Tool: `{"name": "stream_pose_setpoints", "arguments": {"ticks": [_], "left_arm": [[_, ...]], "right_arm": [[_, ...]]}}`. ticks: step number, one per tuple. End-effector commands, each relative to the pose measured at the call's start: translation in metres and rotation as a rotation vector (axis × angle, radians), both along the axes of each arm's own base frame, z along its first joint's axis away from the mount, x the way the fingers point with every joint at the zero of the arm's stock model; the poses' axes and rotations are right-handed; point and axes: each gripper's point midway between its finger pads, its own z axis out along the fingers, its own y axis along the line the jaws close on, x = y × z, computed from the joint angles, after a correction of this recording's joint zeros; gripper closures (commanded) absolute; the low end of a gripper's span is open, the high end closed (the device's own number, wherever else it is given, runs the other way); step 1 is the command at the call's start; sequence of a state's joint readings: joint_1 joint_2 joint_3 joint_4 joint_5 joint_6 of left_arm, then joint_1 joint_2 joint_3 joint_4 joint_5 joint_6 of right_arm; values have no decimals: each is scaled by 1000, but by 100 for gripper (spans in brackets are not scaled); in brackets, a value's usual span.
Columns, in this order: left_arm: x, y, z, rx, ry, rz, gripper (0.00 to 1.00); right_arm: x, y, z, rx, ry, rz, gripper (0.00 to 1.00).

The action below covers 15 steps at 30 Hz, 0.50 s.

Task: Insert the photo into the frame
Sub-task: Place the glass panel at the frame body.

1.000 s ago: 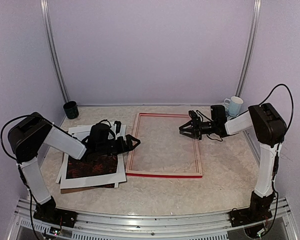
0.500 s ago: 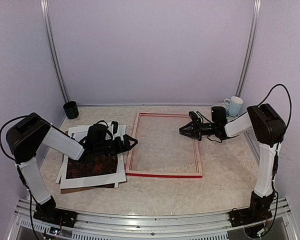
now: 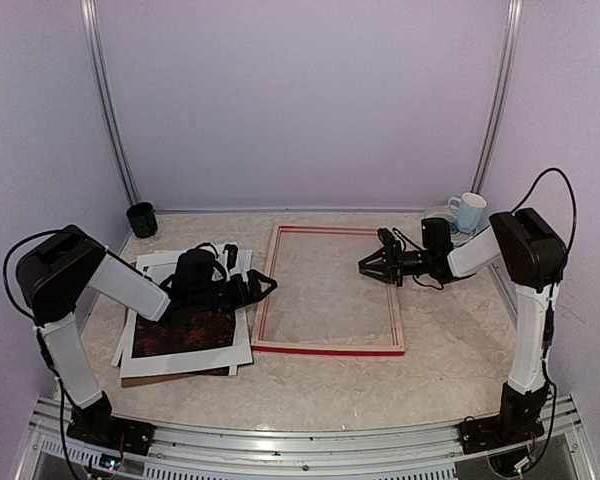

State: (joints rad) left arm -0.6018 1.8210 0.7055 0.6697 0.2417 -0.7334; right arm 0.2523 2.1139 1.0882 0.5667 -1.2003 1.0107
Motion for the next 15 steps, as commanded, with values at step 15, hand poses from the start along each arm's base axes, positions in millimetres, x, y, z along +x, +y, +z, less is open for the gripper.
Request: {"name": "stream_pose_setpoints", "arguments": {"ticks": [15], "left_arm": [[-2, -16, -9, -37, 22, -50, 1]], "right_arm": [[4, 0, -9, -7, 13, -6, 75]]}}
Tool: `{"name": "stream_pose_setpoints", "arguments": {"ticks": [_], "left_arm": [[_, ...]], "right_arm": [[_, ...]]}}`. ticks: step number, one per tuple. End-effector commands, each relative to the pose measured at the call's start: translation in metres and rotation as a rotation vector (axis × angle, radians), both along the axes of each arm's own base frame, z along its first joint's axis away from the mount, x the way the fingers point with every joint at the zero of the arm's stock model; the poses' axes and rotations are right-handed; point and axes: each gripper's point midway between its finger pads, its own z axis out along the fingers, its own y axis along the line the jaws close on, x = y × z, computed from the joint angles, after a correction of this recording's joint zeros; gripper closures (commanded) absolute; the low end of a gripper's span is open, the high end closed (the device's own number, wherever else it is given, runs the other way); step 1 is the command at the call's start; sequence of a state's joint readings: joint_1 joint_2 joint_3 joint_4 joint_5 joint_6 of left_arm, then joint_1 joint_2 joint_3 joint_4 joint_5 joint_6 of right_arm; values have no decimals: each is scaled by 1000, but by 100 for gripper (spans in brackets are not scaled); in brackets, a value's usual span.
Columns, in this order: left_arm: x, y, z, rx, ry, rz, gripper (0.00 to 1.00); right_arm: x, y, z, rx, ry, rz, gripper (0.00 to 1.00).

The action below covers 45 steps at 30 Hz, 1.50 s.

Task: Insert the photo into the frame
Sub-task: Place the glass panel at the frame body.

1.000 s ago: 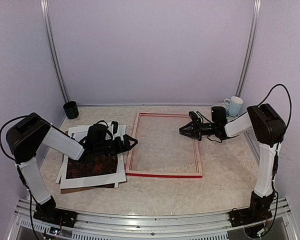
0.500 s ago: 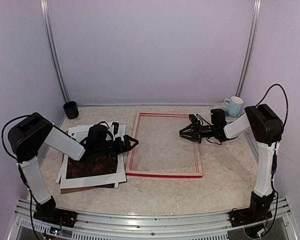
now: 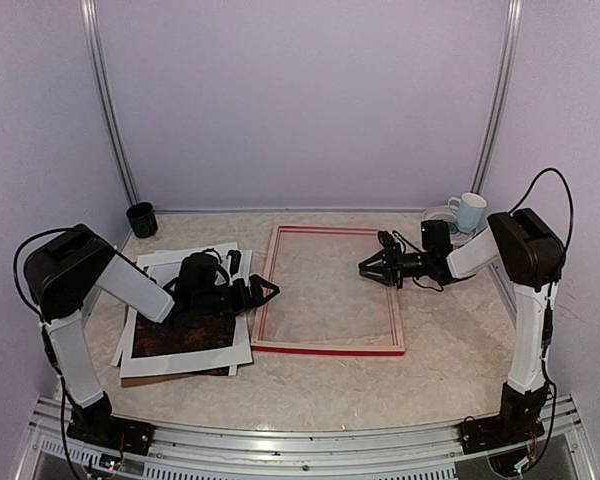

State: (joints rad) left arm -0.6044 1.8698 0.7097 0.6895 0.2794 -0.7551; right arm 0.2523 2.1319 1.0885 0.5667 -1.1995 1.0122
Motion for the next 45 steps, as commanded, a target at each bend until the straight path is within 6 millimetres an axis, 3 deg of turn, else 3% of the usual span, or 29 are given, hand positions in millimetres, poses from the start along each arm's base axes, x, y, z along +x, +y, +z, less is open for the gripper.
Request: {"name": "stream_pose_setpoints", "arguments": {"ticks": [1, 6, 11, 19, 34, 45], "left_arm": [[2, -11, 6, -26, -22, -24, 1], [0, -14, 6, -33, -21, -32, 1], [-1, -15, 6, -34, -21, -36, 1], [-1, -15, 6, -38, -18, -38, 1], [-2, -17, 2, -36, -10, -39, 1], [-2, -19, 2, -35, -10, -44, 1]], "right_arm": [[4, 0, -1, -1, -2, -4, 75], [5, 1, 0, 4, 7, -10, 74], [8, 0, -9, -52, 13, -20, 62], [9, -2, -10, -76, 13, -28, 56], [14, -5, -14, -162, 14, -46, 36], [15, 0, -12, -201, 1, -43, 32]]}}
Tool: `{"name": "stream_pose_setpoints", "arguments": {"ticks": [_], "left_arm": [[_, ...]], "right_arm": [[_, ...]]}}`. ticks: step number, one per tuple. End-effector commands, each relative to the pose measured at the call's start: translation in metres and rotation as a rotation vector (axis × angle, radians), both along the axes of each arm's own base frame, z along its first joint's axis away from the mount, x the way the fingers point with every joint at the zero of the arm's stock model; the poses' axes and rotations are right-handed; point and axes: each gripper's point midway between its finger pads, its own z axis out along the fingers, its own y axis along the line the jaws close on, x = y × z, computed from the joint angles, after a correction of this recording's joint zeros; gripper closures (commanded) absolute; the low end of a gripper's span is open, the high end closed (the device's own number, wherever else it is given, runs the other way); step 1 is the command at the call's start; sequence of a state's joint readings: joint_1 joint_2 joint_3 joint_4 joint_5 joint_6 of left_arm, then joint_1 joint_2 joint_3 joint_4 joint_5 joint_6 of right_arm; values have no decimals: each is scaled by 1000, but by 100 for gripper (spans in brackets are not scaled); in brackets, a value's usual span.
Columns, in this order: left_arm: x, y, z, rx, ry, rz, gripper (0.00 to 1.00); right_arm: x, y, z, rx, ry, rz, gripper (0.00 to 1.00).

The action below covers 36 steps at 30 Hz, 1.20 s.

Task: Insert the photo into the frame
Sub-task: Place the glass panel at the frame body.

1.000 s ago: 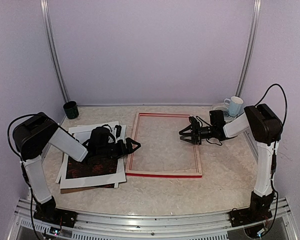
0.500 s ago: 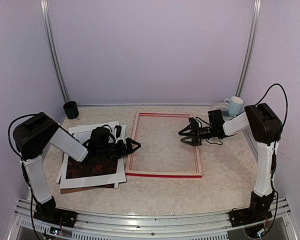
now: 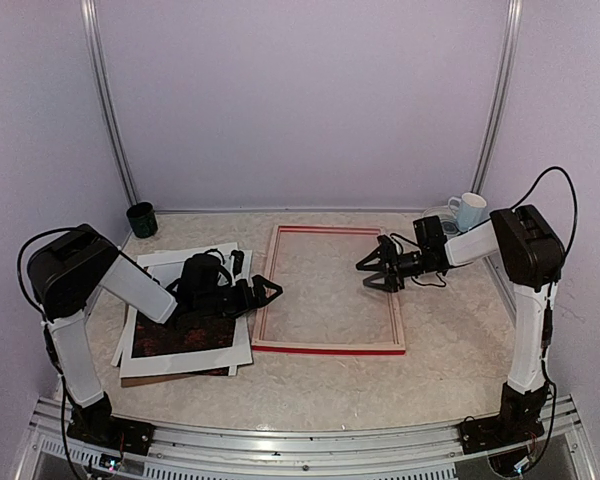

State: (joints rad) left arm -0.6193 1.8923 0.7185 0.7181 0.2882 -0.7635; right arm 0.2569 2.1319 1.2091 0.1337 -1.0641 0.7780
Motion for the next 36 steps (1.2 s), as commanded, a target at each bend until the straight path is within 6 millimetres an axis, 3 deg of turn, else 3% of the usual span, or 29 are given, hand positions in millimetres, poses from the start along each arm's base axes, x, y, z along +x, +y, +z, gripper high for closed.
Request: {"name": "stream_pose_setpoints", "arguments": {"ticks": [1, 11, 30, 35, 36], "left_arm": [[-1, -11, 2, -19, -4, -27, 1], [-2, -13, 1, -20, -3, -36, 2], [-2, -14, 0, -18, 2, -37, 2], [-2, -14, 0, -21, 5, -37, 1], [-3, -14, 1, -22, 4, -38, 2]], "right_arm": [[4, 6, 15, -24, -54, 9, 32], [8, 14, 16, -52, -72, 26, 31], [16, 7, 10, -230, -60, 19, 29], [17, 7, 13, -273, -69, 14, 25], [18, 6, 13, -284, -70, 11, 20]]}}
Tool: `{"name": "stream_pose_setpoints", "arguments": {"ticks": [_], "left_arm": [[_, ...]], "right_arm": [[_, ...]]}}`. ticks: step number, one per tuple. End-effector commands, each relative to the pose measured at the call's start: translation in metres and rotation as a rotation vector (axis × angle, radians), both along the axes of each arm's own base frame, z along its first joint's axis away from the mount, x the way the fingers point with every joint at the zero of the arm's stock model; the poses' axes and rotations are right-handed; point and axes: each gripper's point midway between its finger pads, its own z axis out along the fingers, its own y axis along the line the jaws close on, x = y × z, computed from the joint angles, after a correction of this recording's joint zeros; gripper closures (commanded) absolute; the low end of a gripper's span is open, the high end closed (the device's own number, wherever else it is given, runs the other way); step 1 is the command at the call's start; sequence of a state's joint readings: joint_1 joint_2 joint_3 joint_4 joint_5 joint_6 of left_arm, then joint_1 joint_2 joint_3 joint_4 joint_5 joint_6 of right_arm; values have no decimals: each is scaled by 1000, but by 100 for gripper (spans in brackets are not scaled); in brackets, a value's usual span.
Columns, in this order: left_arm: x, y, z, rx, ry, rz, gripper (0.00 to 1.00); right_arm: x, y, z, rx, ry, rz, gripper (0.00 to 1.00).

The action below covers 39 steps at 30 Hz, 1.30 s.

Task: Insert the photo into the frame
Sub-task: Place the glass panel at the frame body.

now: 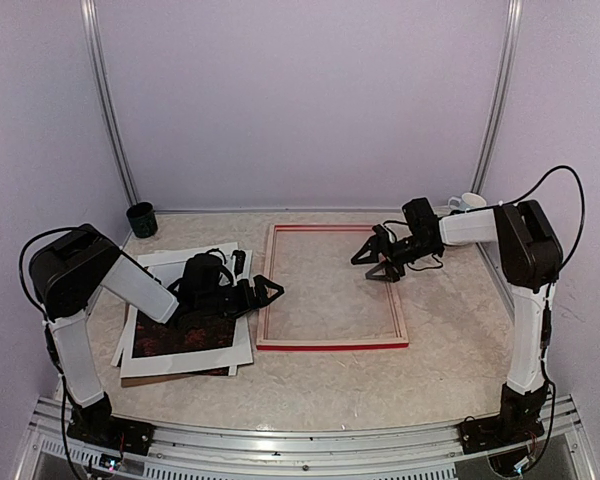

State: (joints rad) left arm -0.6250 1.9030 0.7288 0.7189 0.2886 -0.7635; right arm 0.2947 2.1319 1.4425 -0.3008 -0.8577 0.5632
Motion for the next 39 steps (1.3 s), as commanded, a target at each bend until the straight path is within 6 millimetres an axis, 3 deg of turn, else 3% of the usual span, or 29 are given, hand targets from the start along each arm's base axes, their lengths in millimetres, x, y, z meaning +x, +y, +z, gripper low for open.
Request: {"name": "stream_pose_setpoints", "arguments": {"ticks": [1, 8, 39], "left_arm": [[-3, -10, 2, -22, 3, -32, 2], [-3, -10, 3, -25, 2, -33, 2], [-3, -9, 5, -30, 1, -31, 2]], "right_arm": [[0, 3, 8, -61, -29, 8, 18], [3, 1, 8, -124, -34, -12, 11], [5, -12, 21, -272, -73, -57, 8]]}}
